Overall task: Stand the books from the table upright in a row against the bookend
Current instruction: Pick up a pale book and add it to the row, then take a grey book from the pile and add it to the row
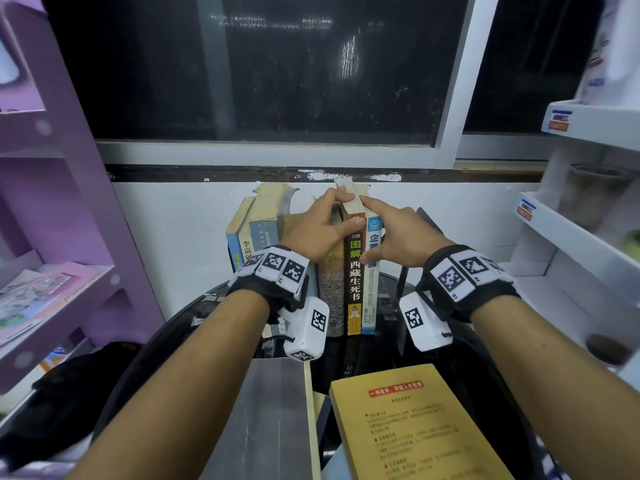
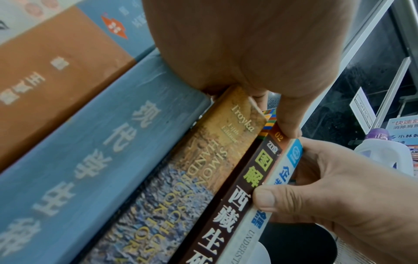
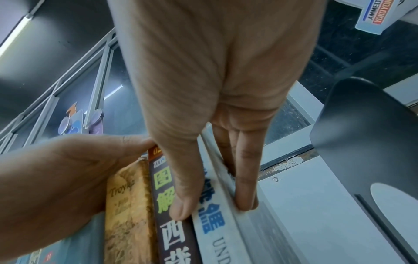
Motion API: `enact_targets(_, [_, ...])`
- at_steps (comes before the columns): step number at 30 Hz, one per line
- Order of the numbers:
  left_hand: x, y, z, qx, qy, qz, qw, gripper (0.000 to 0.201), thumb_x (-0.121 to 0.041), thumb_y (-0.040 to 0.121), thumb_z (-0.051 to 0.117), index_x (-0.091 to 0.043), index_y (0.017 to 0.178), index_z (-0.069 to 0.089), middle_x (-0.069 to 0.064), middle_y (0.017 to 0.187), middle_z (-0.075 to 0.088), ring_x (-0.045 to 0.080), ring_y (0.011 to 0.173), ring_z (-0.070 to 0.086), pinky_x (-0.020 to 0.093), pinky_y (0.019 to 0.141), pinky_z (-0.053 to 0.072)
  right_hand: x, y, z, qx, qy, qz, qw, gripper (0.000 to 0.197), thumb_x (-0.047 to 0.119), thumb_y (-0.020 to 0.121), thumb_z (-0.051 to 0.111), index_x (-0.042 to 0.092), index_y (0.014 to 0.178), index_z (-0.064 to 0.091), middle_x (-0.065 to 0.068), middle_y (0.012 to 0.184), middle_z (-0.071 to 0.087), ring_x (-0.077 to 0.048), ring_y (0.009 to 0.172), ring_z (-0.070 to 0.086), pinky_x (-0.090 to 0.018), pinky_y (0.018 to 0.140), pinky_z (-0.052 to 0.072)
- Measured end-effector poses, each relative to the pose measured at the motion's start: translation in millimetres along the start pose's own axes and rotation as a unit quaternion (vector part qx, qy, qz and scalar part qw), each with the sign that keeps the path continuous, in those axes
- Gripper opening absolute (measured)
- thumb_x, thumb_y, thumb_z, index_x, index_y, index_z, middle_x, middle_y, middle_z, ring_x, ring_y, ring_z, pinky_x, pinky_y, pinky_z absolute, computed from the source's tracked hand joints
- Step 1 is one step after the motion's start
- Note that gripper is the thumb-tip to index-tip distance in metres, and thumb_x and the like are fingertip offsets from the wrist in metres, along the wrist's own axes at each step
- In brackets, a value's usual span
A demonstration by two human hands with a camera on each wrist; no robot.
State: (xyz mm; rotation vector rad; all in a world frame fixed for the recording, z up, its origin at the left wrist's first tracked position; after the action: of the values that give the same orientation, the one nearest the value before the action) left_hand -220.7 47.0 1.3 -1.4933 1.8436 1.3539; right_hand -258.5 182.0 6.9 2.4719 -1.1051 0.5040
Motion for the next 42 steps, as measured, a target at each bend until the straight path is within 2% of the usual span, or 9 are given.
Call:
enact_targets(3, [0.7,-0.8,-0.4,-0.003,0.004,-0.005,1.000,0.042,-0.030,0.090,0.063,-0.019,0.127,0.046,-0.001,0.135,0.049,0.014,0.119,0.051,0.040,0.103,0.044,-1.0,-0.6,1.5,-0.012,0.010,-0.009,1.000,0.098,0.015,0.071,0.084,0.029,0.150,0.026,-0.001,0.111,0.066,-0.008,0.085,0.063,-0.010,0.060,0.047])
enact_targets(6, [-1.2,-1.9,-0.1,-0.002,0.010,-0.005,1.000,0.041,-0.030,0.091,0.062,-0.019,0.127,0.046,-0.006,0.134,0.046,0.013,0.120,0.049,0.040,0.103,0.044,-3.7,0.5,3.4,-0.024,0.022,-0.015,0.999,0.095,0.014,0.072,0.083,0.031,0.148,0.029,0.000,0.110,0.067,-0.007,0.082,0.064,-0.010,0.056,0.047])
enact_targets(14, [-4.2,-4.3,-0.1,-0.001,0.036,-0.008,0.999,0.044,-0.032,0.092,0.061,-0.020,0.131,0.044,-0.002,0.143,0.043,0.012,0.122,0.047,0.039,0.106,0.041,-7.7,-1.3,4.0,-0.033,0.032,-0.021,0.999,0.096,0.015,0.071,0.084,0.032,0.148,0.030,0.001,0.109,0.067,-0.008,0.086,0.066,-0.011,0.059,0.048])
enact_targets(20, [-10.5,-7.9,-0.9,0.003,0.053,-0.021,0.998,0.046,-0.032,0.092,0.060,-0.019,0.133,0.043,0.002,0.146,0.041,0.013,0.123,0.046,0.037,0.107,0.039,-7.2,-4.5,-0.6,-0.045,0.050,-0.020,0.998,0.095,0.014,0.067,0.087,0.034,0.145,0.036,0.006,0.104,0.065,0.003,0.079,0.062,-0.006,0.055,0.044])
enact_targets(24, [-16.6,-14.7,0.9,0.026,0.037,-0.033,0.998,0.049,-0.032,0.090,0.062,-0.021,0.133,0.042,0.003,0.142,0.044,0.019,0.127,0.047,0.047,0.106,0.040,-5.4,-8.1,-0.7,-0.033,0.042,-0.007,0.999,0.096,0.014,0.069,0.085,0.034,0.146,0.032,0.006,0.102,0.065,0.002,0.077,0.062,-0.007,0.055,0.043])
enact_targets(28, [-15.8,-27.5,-1.4,0.025,0.053,-0.029,0.998,0.066,-0.052,0.077,0.061,-0.031,0.136,0.040,0.002,0.140,0.047,0.019,0.128,0.047,0.049,0.104,0.043,-5.4,-13.8,0.6,-0.030,0.049,0.012,0.998,0.097,0.013,0.073,0.082,0.031,0.148,0.025,0.001,0.109,0.065,-0.009,0.086,0.064,-0.012,0.061,0.044])
enact_targets(32, [-20.2,-40.4,-7.1,0.019,0.089,-0.005,0.996,0.054,-0.029,0.092,0.060,-0.024,0.141,0.039,0.002,0.151,0.036,0.018,0.138,0.034,0.049,0.112,0.033,-4.9,-23.6,1.0,-0.044,0.064,0.030,0.997,0.096,0.014,0.075,0.081,0.030,0.149,0.023,-0.003,0.117,0.065,-0.013,0.088,0.064,-0.020,0.070,0.049])
enact_targets(37, [-26.1,-57.2,-12.9,0.005,0.163,0.003,0.987,0.051,-0.030,0.093,0.058,-0.021,0.141,0.042,-0.001,0.158,0.023,0.016,0.145,0.020,0.045,0.119,0.017,-0.1,-37.9,2.0,-0.051,0.083,0.046,0.994,0.096,0.015,0.078,0.079,0.029,0.151,0.019,-0.005,0.124,0.062,-0.014,0.089,0.064,-0.025,0.077,0.049])
enact_targets(42, [-29.7,-78.4,-18.0,-0.007,0.178,0.010,0.984,0.049,-0.029,0.093,0.059,-0.023,0.139,0.045,-0.004,0.157,0.025,0.013,0.144,0.021,0.039,0.119,0.017,9.8,-56.5,7.0,-0.069,0.102,0.056,0.991,0.098,0.017,0.080,0.077,0.027,0.152,0.010,-0.007,0.131,0.058,-0.021,0.098,0.066,-0.035,0.084,0.052])
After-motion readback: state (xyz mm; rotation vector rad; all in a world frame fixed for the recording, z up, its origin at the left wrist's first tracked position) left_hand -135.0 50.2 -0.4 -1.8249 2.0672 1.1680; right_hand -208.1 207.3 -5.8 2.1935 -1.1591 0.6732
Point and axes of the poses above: each hand's wrist, its own y-axis towards the middle knuckle, its own z-axis out of the palm, x = y × z, the point moved 6 cm from there along y, towards the middle knuckle
